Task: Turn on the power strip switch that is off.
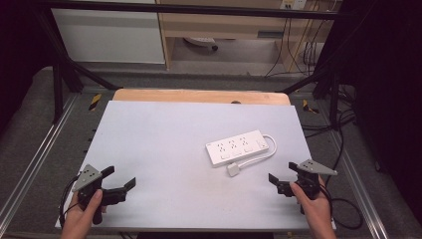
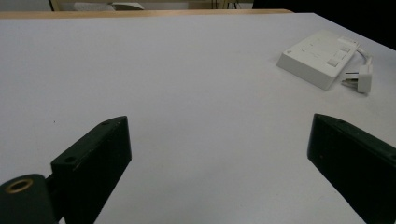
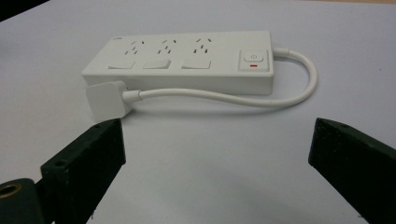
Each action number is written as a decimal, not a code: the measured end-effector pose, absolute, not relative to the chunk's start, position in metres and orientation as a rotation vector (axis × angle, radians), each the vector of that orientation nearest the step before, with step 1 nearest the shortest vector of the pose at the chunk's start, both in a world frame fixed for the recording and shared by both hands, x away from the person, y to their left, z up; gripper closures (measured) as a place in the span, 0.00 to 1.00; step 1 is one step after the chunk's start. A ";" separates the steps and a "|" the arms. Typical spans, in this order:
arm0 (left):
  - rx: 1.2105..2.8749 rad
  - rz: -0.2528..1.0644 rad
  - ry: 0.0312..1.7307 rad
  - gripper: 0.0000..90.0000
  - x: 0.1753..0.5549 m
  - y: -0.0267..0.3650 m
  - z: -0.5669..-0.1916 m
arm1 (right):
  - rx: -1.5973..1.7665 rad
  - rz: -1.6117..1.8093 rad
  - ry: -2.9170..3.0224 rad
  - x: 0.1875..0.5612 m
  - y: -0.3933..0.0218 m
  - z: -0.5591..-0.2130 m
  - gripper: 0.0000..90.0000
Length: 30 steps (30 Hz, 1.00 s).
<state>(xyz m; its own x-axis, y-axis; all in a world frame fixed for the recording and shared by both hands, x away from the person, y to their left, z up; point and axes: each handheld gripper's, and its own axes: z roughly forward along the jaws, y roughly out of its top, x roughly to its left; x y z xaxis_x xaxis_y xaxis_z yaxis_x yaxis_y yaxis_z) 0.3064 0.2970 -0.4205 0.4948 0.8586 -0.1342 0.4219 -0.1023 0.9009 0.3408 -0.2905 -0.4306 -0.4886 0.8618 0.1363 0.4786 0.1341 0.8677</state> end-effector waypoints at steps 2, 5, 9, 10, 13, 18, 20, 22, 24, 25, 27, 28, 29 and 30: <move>1.724 0.535 1.094 0.07 0.306 0.297 -0.421 | 1.290 1.313 2.017 0.342 -0.290 -0.429 0.05; 1.718 0.523 1.099 0.07 0.306 0.296 -0.421 | 1.276 1.320 2.023 0.342 -0.290 -0.427 0.06; 1.723 0.526 1.097 0.07 0.307 0.295 -0.421 | 1.249 1.328 2.036 0.342 -0.287 -0.421 0.06; 1.727 0.528 1.097 0.07 0.306 0.295 -0.421 | 1.245 1.330 2.036 0.342 -0.287 -0.420 0.06; 1.722 0.534 1.103 0.07 0.307 0.296 -0.421 | 1.240 1.360 2.023 0.340 -0.286 -0.414 0.05; 1.711 0.528 1.097 0.07 0.306 0.296 -0.420 | 1.236 1.366 2.016 0.340 -0.284 -0.408 0.05; 1.719 0.528 1.093 0.07 0.306 0.296 -0.420 | 1.249 1.369 2.010 0.342 -0.283 -0.407 0.05; 1.722 0.531 1.091 0.07 0.307 0.295 -0.421 | 1.248 1.377 2.006 0.344 -0.282 -0.406 0.05; 1.718 0.532 1.095 0.07 0.307 0.296 -0.421 | 1.249 1.385 2.000 0.346 -0.282 -0.404 0.05; 1.718 0.532 1.095 0.07 0.307 0.296 -0.421 | 1.249 1.389 1.997 0.348 -0.282 -0.404 0.05; 1.718 0.531 1.099 0.07 0.307 0.296 -0.421 | 1.247 1.387 1.994 0.350 -0.281 -0.403 0.05; 1.719 0.533 1.099 0.07 0.307 0.296 -0.421 | 1.252 1.388 1.995 0.351 -0.281 -0.403 0.05; 1.722 0.533 1.095 0.07 0.307 0.295 -0.421 | 1.253 1.388 1.998 0.352 -0.280 -0.403 0.05; 1.722 0.533 1.095 0.07 0.307 0.295 -0.421 | 1.253 1.388 1.998 0.352 -0.280 -0.403 0.05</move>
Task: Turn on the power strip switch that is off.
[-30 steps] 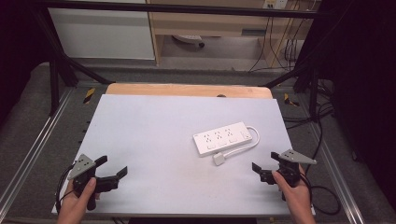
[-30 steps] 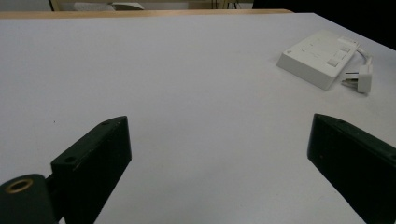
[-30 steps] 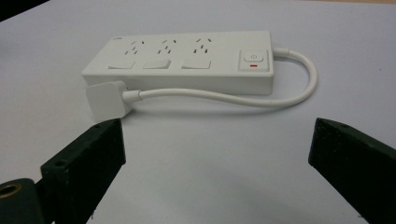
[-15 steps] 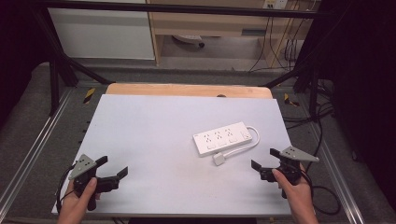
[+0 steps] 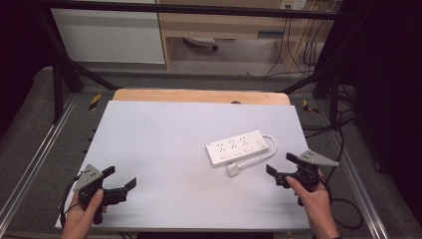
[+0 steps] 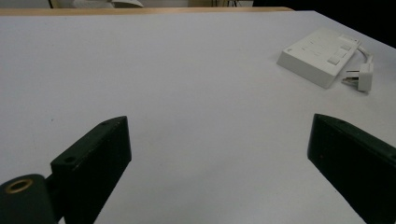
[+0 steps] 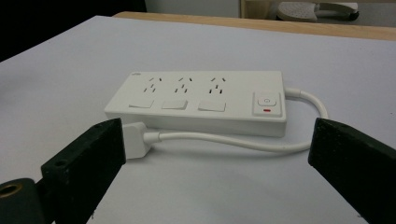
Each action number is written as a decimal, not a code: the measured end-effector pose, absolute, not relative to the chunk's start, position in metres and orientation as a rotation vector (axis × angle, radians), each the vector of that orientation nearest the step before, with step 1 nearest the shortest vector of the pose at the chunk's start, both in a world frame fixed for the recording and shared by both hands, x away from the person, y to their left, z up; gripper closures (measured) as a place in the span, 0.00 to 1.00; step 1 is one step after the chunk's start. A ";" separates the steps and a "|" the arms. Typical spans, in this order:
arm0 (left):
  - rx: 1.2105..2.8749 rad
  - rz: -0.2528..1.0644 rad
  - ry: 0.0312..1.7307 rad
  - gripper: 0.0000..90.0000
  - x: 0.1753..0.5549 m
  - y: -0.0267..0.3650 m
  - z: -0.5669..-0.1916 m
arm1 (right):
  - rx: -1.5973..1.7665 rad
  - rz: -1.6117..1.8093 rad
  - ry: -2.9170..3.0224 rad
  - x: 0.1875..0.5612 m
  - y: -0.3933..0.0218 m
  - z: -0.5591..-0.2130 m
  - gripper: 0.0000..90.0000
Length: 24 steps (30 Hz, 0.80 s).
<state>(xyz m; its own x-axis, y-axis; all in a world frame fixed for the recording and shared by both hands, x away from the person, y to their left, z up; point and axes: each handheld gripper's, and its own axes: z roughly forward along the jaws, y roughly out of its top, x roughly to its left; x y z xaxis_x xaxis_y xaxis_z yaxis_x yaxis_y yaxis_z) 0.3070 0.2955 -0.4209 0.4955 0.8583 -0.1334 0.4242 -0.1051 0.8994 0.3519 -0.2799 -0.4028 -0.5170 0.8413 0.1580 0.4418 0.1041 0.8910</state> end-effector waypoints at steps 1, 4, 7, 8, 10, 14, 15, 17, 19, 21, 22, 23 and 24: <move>1.724 0.532 1.093 0.07 0.307 0.295 -0.421 | 1.253 1.387 1.997 0.354 -0.278 -0.403 0.05; 1.732 0.534 1.089 0.07 0.307 0.295 -0.421 | 1.247 1.382 1.996 0.357 -0.276 -0.404 0.05; 1.733 0.533 1.092 0.07 0.307 0.295 -0.421 | 1.251 1.398 1.980 0.361 -0.274 -0.404 0.05; 1.733 0.533 1.091 0.07 0.307 0.295 -0.421 | 1.254 1.407 1.967 0.362 -0.273 -0.403 0.05; 1.733 0.534 1.091 0.07 0.307 0.295 -0.421 | 1.255 1.407 1.964 0.362 -0.274 -0.403 0.05; 1.732 0.539 1.090 0.07 0.306 0.295 -0.421 | 1.268 1.414 1.938 0.362 -0.276 -0.401 0.05; 1.733 0.537 1.095 0.07 0.306 0.295 -0.422 | 1.269 1.418 1.932 0.363 -0.277 -0.402 0.05; 1.732 0.537 1.100 0.07 0.306 0.295 -0.422 | 1.269 1.415 1.933 0.364 -0.277 -0.402 0.05; 1.730 0.534 1.102 0.07 0.307 0.296 -0.422 | 1.274 1.417 1.930 0.364 -0.277 -0.402 0.05; 1.730 0.537 1.098 0.07 0.306 0.296 -0.422 | 1.273 1.414 1.924 0.367 -0.277 -0.402 0.05; 1.731 0.538 1.099 0.07 0.306 0.296 -0.422 | 1.270 1.414 1.918 0.369 -0.277 -0.401 0.05; 1.734 0.538 1.098 0.07 0.306 0.295 -0.422 | 1.271 1.415 1.913 0.369 -0.277 -0.400 0.05; 1.734 0.538 1.098 0.07 0.306 0.295 -0.422 | 1.271 1.415 1.913 0.369 -0.277 -0.400 0.05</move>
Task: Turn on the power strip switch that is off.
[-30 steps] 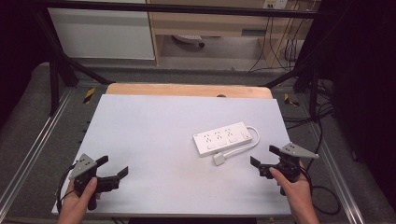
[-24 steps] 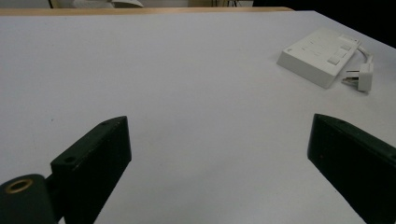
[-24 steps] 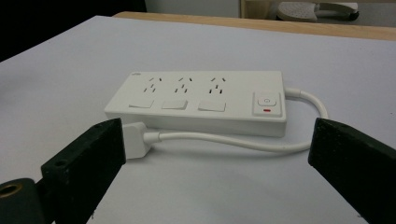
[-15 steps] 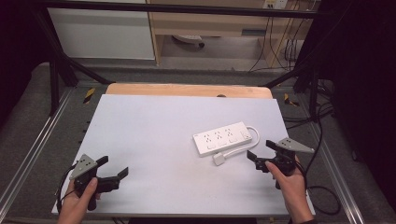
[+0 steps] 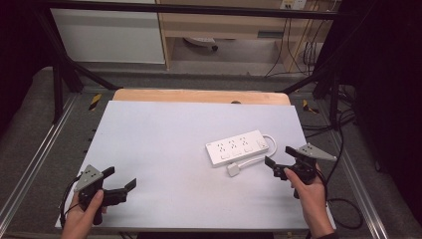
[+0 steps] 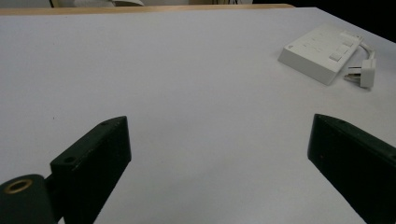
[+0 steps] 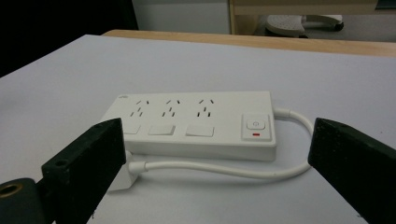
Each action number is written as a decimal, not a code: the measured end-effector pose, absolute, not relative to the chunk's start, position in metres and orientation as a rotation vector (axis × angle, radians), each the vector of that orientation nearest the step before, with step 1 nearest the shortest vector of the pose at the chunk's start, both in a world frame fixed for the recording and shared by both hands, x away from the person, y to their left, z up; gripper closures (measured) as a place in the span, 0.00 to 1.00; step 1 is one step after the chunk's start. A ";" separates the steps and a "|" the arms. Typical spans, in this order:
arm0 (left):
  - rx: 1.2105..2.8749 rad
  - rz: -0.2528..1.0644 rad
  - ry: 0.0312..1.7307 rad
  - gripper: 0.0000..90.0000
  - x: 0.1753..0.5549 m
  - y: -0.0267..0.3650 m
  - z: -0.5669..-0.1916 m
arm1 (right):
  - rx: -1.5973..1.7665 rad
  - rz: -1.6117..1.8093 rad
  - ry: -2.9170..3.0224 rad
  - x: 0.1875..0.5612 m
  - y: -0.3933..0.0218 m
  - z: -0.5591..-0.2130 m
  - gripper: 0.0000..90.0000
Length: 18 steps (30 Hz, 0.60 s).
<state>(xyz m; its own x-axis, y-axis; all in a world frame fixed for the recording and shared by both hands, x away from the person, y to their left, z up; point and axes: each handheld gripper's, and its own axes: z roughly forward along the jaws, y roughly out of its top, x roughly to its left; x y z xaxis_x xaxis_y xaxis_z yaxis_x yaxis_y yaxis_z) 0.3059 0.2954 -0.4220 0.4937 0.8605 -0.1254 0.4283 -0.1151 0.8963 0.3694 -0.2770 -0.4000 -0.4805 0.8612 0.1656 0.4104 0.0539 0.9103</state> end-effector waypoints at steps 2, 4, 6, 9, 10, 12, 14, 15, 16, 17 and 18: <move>1.735 0.539 1.097 0.07 0.306 0.295 -0.422 | 1.266 1.419 1.899 0.371 -0.277 -0.398 0.05; 1.735 0.539 1.097 0.07 0.306 0.295 -0.422 | 1.262 1.419 1.887 0.373 -0.276 -0.395 0.05; 1.733 0.538 1.097 0.07 0.306 0.296 -0.422 | 1.263 1.422 1.871 0.376 -0.275 -0.392 0.05; 1.734 0.537 1.095 0.07 0.306 0.296 -0.422 | 1.262 1.424 1.854 0.379 -0.274 -0.389 0.06; 1.735 0.538 1.096 0.07 0.306 0.296 -0.422 | 1.261 1.424 1.853 0.380 -0.274 -0.388 0.06; 1.738 0.538 1.094 0.07 0.306 0.295 -0.422 | 1.257 1.422 1.849 0.381 -0.273 -0.388 0.06; 1.742 0.541 1.095 0.06 0.306 0.296 -0.422 | 1.259 1.422 1.842 0.383 -0.273 -0.387 0.06; 1.742 0.540 1.096 0.06 0.306 0.296 -0.423 | 1.258 1.420 1.844 0.384 -0.272 -0.387 0.06; 1.742 0.540 1.096 0.07 0.306 0.296 -0.423 | 1.259 1.423 1.841 0.386 -0.272 -0.387 0.07; 1.741 0.540 1.096 0.07 0.306 0.296 -0.422 | 1.259 1.423 1.841 0.386 -0.272 -0.387 0.07; 1.741 0.540 1.096 0.06 0.306 0.296 -0.422 | 1.259 1.419 1.840 0.387 -0.271 -0.386 0.07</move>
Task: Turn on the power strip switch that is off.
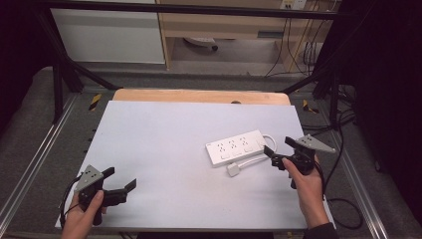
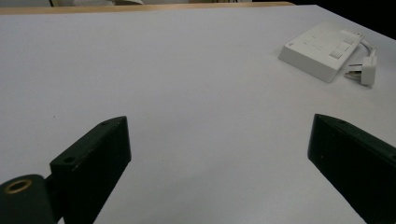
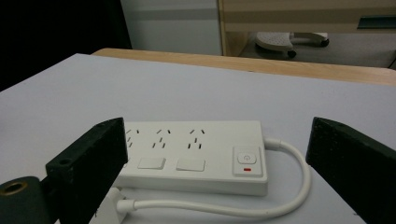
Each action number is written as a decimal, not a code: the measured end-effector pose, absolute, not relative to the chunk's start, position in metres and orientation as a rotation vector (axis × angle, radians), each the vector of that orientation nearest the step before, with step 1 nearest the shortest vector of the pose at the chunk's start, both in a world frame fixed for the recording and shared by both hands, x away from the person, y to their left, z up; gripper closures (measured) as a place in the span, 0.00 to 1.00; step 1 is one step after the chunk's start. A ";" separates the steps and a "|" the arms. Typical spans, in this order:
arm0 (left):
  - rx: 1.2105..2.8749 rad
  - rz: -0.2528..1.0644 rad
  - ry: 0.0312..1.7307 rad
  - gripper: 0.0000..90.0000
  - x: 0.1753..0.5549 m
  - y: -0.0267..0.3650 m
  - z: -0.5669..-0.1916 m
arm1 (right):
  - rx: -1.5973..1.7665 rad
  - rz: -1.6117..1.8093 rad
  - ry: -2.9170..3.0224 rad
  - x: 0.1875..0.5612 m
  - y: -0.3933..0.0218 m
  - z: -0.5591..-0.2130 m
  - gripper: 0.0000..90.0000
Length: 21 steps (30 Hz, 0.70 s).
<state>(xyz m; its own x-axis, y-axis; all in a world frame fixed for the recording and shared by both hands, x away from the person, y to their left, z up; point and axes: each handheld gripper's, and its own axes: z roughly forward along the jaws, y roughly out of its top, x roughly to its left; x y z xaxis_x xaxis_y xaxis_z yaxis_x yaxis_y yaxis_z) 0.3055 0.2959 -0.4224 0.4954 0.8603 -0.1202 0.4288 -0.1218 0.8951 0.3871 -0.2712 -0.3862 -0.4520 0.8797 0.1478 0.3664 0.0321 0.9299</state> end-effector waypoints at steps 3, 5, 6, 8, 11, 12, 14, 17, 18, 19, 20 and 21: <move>1.742 0.540 1.096 0.06 0.306 0.296 -0.423 | 1.261 1.420 1.829 0.389 -0.270 -0.385 0.06; 1.742 0.541 1.095 0.06 0.306 0.296 -0.423 | 1.261 1.419 1.827 0.390 -0.270 -0.385 0.06; 1.743 0.542 1.095 0.06 0.306 0.296 -0.423 | 1.264 1.419 1.815 0.391 -0.270 -0.385 0.06; 1.743 0.541 1.096 0.06 0.306 0.296 -0.423 | 1.267 1.414 1.805 0.393 -0.269 -0.384 0.06; 1.742 0.541 1.096 0.06 0.306 0.296 -0.423 | 1.270 1.413 1.801 0.394 -0.268 -0.384 0.06; 1.742 0.541 1.096 0.06 0.306 0.296 -0.423 | 1.272 1.412 1.799 0.395 -0.268 -0.384 0.06; 1.742 0.541 1.097 0.06 0.306 0.296 -0.423 | 1.271 1.404 1.793 0.398 -0.267 -0.384 0.06; 1.744 0.542 1.096 0.06 0.306 0.296 -0.423 | 1.280 1.407 1.781 0.400 -0.265 -0.384 0.06; 1.745 0.542 1.096 0.06 0.306 0.296 -0.423 | 1.288 1.413 1.770 0.401 -0.264 -0.384 0.06; 1.745 0.543 1.096 0.06 0.306 0.296 -0.423 | 1.288 1.413 1.770 0.401 -0.264 -0.384 0.06; 1.746 0.543 1.097 0.06 0.306 0.296 -0.423 | 1.288 1.413 1.761 0.403 -0.263 -0.384 0.06; 1.747 0.543 1.097 0.06 0.306 0.295 -0.423 | 1.288 1.413 1.761 0.403 -0.263 -0.384 0.06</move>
